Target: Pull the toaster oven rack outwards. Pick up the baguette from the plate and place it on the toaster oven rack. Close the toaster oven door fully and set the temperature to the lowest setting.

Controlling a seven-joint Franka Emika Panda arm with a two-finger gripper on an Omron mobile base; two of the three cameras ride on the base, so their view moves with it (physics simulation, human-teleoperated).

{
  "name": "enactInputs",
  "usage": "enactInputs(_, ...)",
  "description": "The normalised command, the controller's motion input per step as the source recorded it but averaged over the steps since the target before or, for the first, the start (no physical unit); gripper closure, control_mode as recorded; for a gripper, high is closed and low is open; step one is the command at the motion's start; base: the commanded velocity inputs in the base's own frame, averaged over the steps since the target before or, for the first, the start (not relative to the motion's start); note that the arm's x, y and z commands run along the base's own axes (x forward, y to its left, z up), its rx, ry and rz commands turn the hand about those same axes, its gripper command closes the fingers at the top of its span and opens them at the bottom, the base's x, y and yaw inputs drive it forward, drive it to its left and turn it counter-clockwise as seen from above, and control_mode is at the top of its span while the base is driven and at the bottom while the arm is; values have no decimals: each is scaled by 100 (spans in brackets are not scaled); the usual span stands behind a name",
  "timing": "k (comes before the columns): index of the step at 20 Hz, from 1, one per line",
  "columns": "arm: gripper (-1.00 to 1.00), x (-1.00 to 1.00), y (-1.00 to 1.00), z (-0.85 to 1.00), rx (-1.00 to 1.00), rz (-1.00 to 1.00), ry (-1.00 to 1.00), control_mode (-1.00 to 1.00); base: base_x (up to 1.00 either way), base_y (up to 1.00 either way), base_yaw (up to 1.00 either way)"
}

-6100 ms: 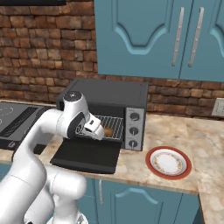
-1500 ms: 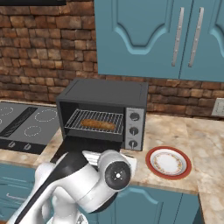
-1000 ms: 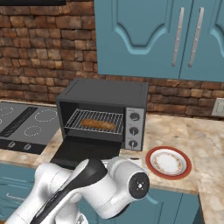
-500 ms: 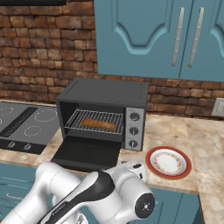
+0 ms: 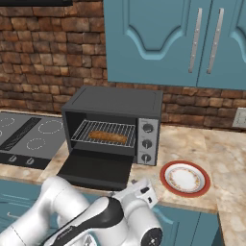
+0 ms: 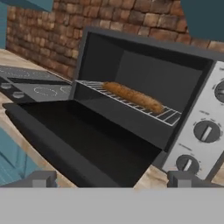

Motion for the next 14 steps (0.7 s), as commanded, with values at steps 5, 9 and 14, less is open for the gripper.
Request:
enactInputs(5,-100,36,0,-16,-2,13,-2,-100,0,0,0)
enactInputs(9,-100,6,-41,-17,1,12,1,-100,0,0,0)
enactInputs(14,-100,1,-46,-15,2,15,3,-100,0,0,0)
